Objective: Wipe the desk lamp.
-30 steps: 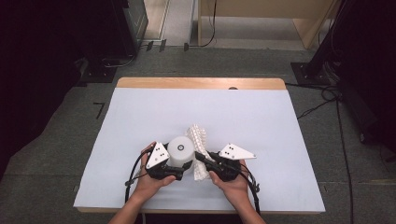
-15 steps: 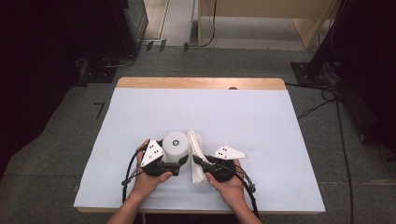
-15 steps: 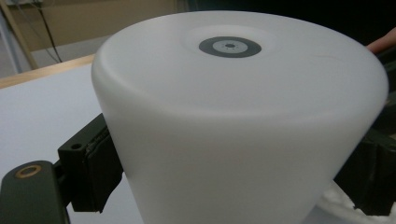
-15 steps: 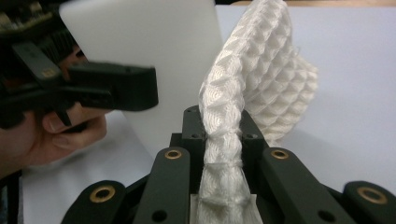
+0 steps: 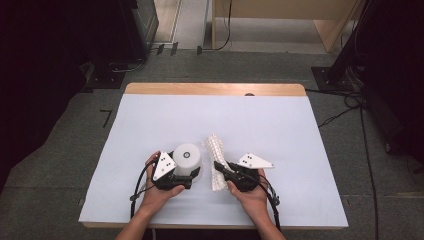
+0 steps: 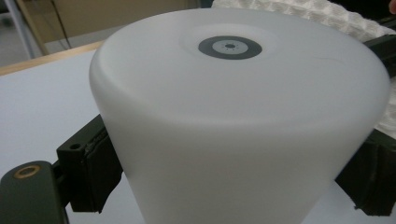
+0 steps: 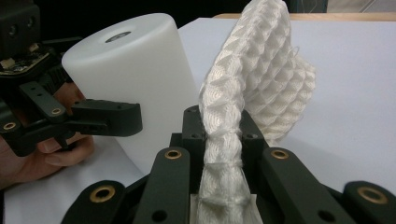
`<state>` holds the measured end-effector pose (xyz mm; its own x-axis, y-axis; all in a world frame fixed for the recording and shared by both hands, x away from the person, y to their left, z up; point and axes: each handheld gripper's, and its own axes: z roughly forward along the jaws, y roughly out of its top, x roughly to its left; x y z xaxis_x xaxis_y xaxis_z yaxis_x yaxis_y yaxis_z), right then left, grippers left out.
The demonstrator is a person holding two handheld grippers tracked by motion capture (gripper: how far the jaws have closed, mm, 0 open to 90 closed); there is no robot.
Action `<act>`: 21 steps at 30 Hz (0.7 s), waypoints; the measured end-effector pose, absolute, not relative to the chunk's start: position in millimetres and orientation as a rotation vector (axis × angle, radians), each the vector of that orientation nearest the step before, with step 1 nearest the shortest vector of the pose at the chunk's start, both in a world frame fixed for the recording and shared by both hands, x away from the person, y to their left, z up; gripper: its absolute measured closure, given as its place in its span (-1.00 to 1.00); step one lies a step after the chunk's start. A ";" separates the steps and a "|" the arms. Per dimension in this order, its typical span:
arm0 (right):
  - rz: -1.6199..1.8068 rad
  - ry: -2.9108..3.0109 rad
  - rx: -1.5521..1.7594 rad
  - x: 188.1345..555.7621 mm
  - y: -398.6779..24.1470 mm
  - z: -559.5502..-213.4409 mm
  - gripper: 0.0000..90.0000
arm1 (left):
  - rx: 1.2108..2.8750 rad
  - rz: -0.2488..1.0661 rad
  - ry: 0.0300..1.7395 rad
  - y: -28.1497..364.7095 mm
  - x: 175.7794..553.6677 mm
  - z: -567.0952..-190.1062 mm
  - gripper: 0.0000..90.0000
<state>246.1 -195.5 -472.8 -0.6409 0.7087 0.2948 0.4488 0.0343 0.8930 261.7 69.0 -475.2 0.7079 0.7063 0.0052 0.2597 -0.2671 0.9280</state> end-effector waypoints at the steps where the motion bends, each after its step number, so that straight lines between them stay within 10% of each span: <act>1: 1.648 2.080 1.192 246.3 -195.6 -473.0 0.75 | 1.835 0.522 0.771 68.5 259.9 -474.2 -0.88; 11: 1.638 2.088 1.187 247.2 -195.0 -475.4 0.75 | 1.790 0.672 0.964 47.3 246.3 -474.0 -0.87; 21: 1.601 2.175 1.168 246.4 -181.4 -485.9 0.75 | 1.720 0.477 0.871 74.4 259.5 -463.3 -0.80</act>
<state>246.4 -181.4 -485.9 -0.6684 0.6887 0.2811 0.4733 0.1022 0.8750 259.5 74.4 -463.3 0.6492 0.7527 -0.1090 0.3129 -0.1337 0.9403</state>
